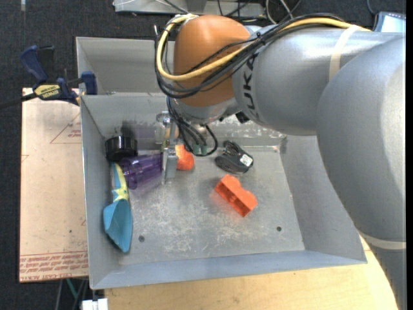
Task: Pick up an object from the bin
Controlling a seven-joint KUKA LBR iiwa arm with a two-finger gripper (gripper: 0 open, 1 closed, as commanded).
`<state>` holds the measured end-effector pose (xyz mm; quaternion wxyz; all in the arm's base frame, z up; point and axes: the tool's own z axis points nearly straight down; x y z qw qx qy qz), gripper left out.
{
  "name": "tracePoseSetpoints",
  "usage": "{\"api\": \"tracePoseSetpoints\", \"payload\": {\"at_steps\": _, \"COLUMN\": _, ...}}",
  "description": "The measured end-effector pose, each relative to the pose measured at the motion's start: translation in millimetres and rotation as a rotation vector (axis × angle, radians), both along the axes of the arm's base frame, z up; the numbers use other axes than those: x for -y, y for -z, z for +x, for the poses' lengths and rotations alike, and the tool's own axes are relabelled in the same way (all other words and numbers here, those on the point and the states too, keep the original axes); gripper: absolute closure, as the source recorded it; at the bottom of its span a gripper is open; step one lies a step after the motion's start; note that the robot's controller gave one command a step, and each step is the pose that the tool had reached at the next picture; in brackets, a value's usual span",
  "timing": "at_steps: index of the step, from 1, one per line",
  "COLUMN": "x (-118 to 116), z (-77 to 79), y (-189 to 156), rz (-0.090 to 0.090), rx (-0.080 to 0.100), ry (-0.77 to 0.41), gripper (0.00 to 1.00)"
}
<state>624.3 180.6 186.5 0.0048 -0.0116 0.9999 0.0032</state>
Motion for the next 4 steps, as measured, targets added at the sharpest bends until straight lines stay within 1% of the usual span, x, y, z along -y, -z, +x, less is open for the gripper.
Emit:
{"api": "tracePoseSetpoints", "payload": {"at_steps": 1, "x": -43.5, "z": 3.4, "y": 75.4, "rz": 0.001, "rx": -0.006, "ry": 0.059, "gripper": 0.00}}
{"api": "tracePoseSetpoints", "payload": {"at_steps": 2, "x": -41.9, "z": 2.7, "y": 104.7, "rz": -0.011, "rx": -0.002, "ry": 0.068, "gripper": 0.00}}
{"api": "tracePoseSetpoints", "payload": {"at_steps": 3, "x": -28.7, "z": -21.9, "y": 28.2, "rz": -0.011, "rx": -0.003, "ry": 0.041, "gripper": 0.00}}
{"api": "tracePoseSetpoints", "payload": {"at_steps": 4, "x": -61.0, "z": -10.6, "y": 110.9, "rz": -0.023, "rx": -0.001, "ry": -0.022, "gripper": 0.00}}
